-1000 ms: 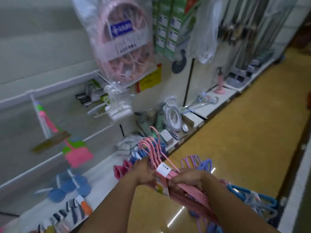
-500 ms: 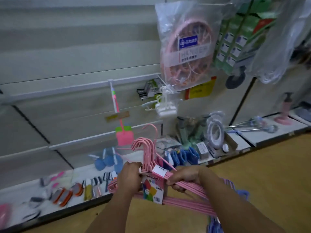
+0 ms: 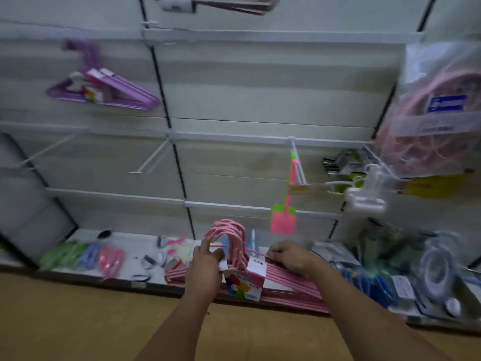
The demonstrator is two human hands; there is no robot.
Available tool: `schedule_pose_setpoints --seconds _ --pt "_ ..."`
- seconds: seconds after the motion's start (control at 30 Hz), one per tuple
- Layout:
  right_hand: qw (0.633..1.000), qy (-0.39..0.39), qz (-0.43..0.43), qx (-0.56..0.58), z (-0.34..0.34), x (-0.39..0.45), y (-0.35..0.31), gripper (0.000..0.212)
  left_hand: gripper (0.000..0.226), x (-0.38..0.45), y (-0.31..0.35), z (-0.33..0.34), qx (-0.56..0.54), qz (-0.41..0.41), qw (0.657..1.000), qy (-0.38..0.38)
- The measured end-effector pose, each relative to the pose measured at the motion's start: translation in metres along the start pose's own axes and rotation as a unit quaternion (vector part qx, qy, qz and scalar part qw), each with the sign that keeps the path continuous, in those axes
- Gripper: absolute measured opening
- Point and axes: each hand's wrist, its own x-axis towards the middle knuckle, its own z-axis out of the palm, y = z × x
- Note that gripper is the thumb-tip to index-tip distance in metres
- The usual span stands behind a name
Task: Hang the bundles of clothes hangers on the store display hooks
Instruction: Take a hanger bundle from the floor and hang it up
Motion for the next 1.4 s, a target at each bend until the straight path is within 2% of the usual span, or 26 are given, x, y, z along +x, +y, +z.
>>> schedule_pose_setpoints --seconds 0.1,0.17,0.3,0.43,0.53,0.7,0.87,1.2,1.4 --pt "0.996 0.007 -0.022 -0.081 0.033 0.021 -0.050 0.036 0.047 -0.002 -0.044 -0.014 -0.017 -0.003 1.000 0.014" --pt "0.991 -0.009 -0.032 -0.128 0.058 0.032 -0.081 0.031 0.043 -0.003 -0.074 -0.024 -0.032 -0.033 0.999 0.023" --pt "0.988 -0.031 -0.055 -0.143 0.109 0.047 -0.133 0.025 0.042 -0.009 -0.138 -0.047 -0.034 -0.082 0.995 0.036" --pt "0.982 -0.004 -0.085 -0.167 0.163 0.062 -0.175 0.032 0.031 -0.022 -0.192 -0.069 -0.035 -0.131 0.990 0.040" --pt "0.971 0.000 -0.110 -0.213 0.201 0.073 -0.204 0.029 0.023 -0.034 -0.228 -0.076 -0.059 -0.170 0.982 0.054" --pt "0.951 -0.015 -0.152 -0.268 0.256 0.096 -0.253 0.028 0.029 -0.042 -0.288 -0.086 -0.062 -0.239 0.966 0.077" --pt "0.953 -0.016 -0.174 -0.249 0.302 0.136 -0.302 0.029 0.035 -0.028 -0.348 -0.101 -0.080 -0.299 0.946 0.099" --pt "0.966 -0.121 -0.180 -0.142 0.360 0.254 -0.416 0.038 0.045 0.051 -0.467 -0.160 -0.015 -0.375 0.920 0.110" --pt "0.964 -0.177 -0.167 -0.105 0.390 0.304 -0.468 0.026 0.049 0.084 -0.525 -0.169 -0.040 -0.394 0.911 0.114"
